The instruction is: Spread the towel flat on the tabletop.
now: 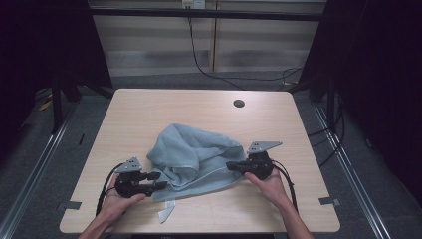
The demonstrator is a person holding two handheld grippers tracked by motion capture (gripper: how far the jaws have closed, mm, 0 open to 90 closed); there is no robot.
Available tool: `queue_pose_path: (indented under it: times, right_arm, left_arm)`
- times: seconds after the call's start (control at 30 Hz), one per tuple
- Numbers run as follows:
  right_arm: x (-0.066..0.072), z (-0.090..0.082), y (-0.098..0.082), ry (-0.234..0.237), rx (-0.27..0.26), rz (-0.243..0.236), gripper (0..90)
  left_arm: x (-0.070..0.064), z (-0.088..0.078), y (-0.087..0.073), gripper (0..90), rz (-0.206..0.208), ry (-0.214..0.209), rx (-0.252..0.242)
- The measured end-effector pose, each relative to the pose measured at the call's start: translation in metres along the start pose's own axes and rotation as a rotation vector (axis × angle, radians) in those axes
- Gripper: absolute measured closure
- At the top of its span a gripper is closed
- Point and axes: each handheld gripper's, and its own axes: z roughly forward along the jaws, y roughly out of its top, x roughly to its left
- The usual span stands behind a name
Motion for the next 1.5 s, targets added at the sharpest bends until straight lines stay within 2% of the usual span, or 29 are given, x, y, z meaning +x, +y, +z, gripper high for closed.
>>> queue_pose_path:
  times: [0.07,0.13,0.17,0.2,0.23,0.27,0.33,0.37,0.43,0.47,0.57,0.6,0.63,0.67,0.7,0.73,0.77,0.83,0.9,0.97,1.03,1.07,1.13,1.27,1.4,1.5]
  right_arm:
    - [-0.007,0.007,0.002,-0.010,0.005,0.006,90.0]
    - [-0.013,0.016,0.001,-0.011,0.012,0.025,90.0]
    - [-0.016,0.021,0.000,-0.013,0.024,0.031,90.0]
    - [-0.018,0.026,-0.001,-0.021,0.042,0.029,89.1]
    - [-0.020,0.030,-0.003,-0.022,0.050,0.036,85.5]
    - [-0.023,0.033,-0.005,-0.021,0.052,0.055,77.1]
    - [-0.023,0.033,-0.006,0.002,0.059,0.062,66.2]
    - [-0.022,0.032,-0.006,0.002,0.059,0.056,58.3]
    - [-0.018,0.028,-0.006,0.033,0.068,0.035,51.3]
    - [-0.015,0.027,-0.006,0.025,0.076,0.021,46.9]
    - [-0.010,0.028,-0.011,-0.006,0.110,-0.015,41.7]
    - [-0.011,0.030,-0.015,-0.029,0.143,-0.025,40.6]
    - [-0.011,0.030,-0.015,-0.029,0.143,-0.025,40.6]
    - [-0.011,0.031,-0.015,-0.025,0.151,-0.028,44.3]
    - [-0.011,0.030,-0.015,-0.037,0.149,-0.041,55.9]
    - [-0.012,0.029,-0.014,-0.028,0.133,-0.038,63.7]
    - [-0.013,0.026,-0.012,-0.005,0.106,-0.021,69.8]
    - [-0.015,0.020,-0.005,0.005,0.050,-0.005,85.8]
    - [-0.019,0.014,0.003,-0.002,-0.004,0.017,87.8]
    - [-0.023,0.013,0.013,-0.018,-0.027,0.023,88.0]
    - [-0.028,0.018,0.017,-0.041,-0.030,0.036,88.0]
    - [-0.031,0.022,0.017,-0.045,-0.023,0.045,87.9]
    - [-0.038,0.032,0.013,-0.049,0.006,0.066,87.9]
    - [-0.044,0.048,0.000,-0.047,0.062,0.093,87.8]
    - [-0.040,0.047,-0.009,-0.010,0.068,0.120,88.4]
    - [-0.028,0.039,-0.016,0.009,0.090,0.106,88.4]
  left_arm:
    - [-0.001,0.005,0.004,41.1,0.013,0.020,0.015]
    - [0.000,0.010,0.007,40.8,0.014,0.040,0.016]
    - [0.003,0.012,0.009,42.5,0.009,0.049,0.017]
    - [0.004,0.015,0.010,49.9,0.013,0.063,0.023]
    - [0.006,0.018,0.010,59.3,0.032,0.090,0.040]
    - [0.007,0.019,0.009,66.9,0.026,0.092,0.045]
    - [0.010,0.018,0.009,75.6,0.015,0.089,0.043]
    - [0.011,0.016,0.009,77.4,0.004,0.082,0.037]
    - [0.014,0.014,0.008,78.9,-0.006,0.081,0.035]
    - [0.015,0.014,0.007,79.1,-0.016,0.073,0.029]
    - [0.016,0.011,0.008,79.6,-0.039,0.051,0.010]
    - [0.017,0.009,0.009,79.8,-0.046,0.044,-0.001]
    - [0.017,0.007,0.010,79.8,-0.053,0.044,-0.012]
    - [0.017,0.005,0.010,80.0,-0.056,0.037,-0.023]
    - [0.017,0.002,0.012,80.2,-0.061,0.035,-0.038]
    - [0.016,0.000,0.013,80.3,-0.070,0.023,-0.054]
    - [0.016,-0.003,0.016,80.3,-0.066,0.014,-0.065]
    - [0.016,-0.007,0.022,80.4,-0.061,0.013,-0.092]
    - [0.020,-0.009,0.030,80.3,-0.072,0.017,-0.126]
    - [0.026,-0.006,0.038,80.3,-0.077,0.033,-0.139]
    - [0.033,0.002,0.040,80.3,-0.094,0.039,-0.117]
    - [0.035,0.009,0.040,80.3,-0.085,0.058,-0.092]
    - [0.040,0.021,0.036,80.3,-0.096,0.060,-0.051]
    - [0.042,0.032,0.029,80.3,-0.107,0.048,-0.019]
    - [0.036,0.034,0.023,80.3,-0.065,0.068,0.016]
    - [0.032,0.030,0.018,80.2,-0.050,0.047,0.028]
